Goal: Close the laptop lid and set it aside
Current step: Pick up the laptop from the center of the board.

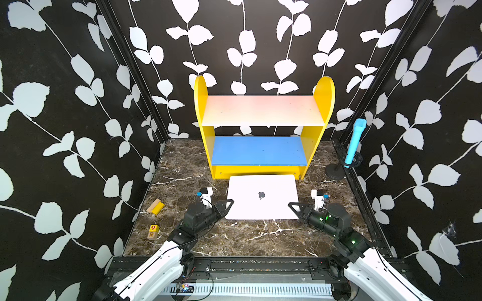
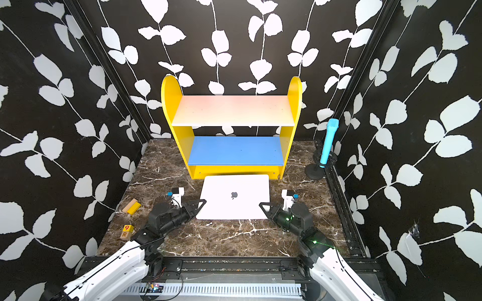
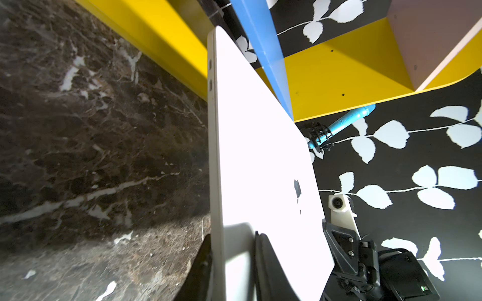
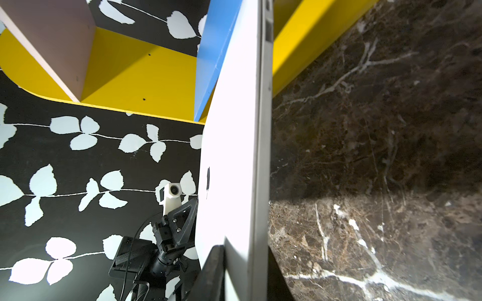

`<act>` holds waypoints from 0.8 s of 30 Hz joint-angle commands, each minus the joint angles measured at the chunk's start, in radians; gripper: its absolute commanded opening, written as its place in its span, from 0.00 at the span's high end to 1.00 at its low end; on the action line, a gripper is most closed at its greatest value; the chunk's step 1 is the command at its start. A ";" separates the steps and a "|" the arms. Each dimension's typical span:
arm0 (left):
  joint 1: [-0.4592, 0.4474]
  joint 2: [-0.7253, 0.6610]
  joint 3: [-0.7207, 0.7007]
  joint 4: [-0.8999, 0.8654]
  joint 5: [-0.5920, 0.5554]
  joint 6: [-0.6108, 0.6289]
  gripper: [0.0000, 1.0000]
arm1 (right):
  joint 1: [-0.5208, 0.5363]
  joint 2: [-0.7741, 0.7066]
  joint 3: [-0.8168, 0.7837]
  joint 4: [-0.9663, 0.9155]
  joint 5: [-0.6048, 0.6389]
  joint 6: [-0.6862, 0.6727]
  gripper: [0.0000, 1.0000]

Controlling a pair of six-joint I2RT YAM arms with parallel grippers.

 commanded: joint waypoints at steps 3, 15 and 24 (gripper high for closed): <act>-0.028 -0.005 0.114 0.101 0.116 0.085 0.79 | 0.026 0.014 0.065 0.074 -0.121 -0.113 0.92; -0.028 0.013 0.248 0.038 0.132 0.105 0.79 | 0.026 0.033 0.185 0.004 -0.121 -0.163 0.93; -0.028 0.039 0.366 -0.024 0.143 0.136 0.79 | 0.026 0.074 0.286 -0.037 -0.130 -0.205 0.93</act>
